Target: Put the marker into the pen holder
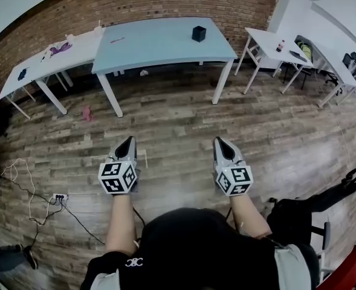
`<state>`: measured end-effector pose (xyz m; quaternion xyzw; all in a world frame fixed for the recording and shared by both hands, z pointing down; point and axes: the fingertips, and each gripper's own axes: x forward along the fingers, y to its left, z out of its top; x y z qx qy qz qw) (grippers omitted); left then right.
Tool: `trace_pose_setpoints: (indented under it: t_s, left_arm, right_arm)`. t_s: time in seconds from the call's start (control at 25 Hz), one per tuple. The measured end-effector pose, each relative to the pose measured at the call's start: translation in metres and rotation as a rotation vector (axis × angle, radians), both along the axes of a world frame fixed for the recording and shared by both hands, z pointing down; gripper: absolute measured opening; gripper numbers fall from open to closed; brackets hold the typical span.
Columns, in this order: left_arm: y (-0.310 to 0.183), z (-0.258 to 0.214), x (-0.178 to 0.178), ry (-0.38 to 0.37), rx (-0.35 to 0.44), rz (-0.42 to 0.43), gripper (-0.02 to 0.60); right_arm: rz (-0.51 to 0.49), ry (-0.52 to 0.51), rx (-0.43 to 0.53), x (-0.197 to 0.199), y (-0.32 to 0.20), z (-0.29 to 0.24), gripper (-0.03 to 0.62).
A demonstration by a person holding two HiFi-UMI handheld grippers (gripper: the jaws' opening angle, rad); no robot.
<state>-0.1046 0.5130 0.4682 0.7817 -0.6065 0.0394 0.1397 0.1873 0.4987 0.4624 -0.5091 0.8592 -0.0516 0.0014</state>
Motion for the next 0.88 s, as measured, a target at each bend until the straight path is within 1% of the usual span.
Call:
trace_pose_setpoints:
  t_s: [0.12,0.36,0.48,0.6,0.76,0.88]
  left_arm:
    - [-0.004,0.001,-0.016,0.007,0.003,-0.002,0.006]
    - [-0.005,0.011,-0.043,0.019,0.004,0.003,0.006]
    - [-0.013,0.013,-0.052,0.030,-0.002,-0.010,0.006]
    - [-0.024,0.007,-0.058,0.029,0.014,-0.029,0.006]
    - [-0.046,0.012,-0.066,0.015,0.013,-0.045,0.006]
    - [-0.072,0.019,-0.067,-0.004,-0.006,-0.045,0.006]
  right_arm:
    - [-0.021,0.039,0.008,-0.023,-0.001,0.002,0.006]
    - [-0.052,0.072,0.025,-0.064,0.003,0.007,0.006]
    - [-0.073,0.100,0.015,-0.074,0.000,0.013,0.006]
    - [-0.084,0.114,0.004,-0.075,-0.011,0.016,0.006]
    - [-0.096,0.095,0.001,-0.081,-0.039,0.025,0.006]
    - [-0.102,0.045,-0.015,-0.084,-0.068,0.030,0.006]
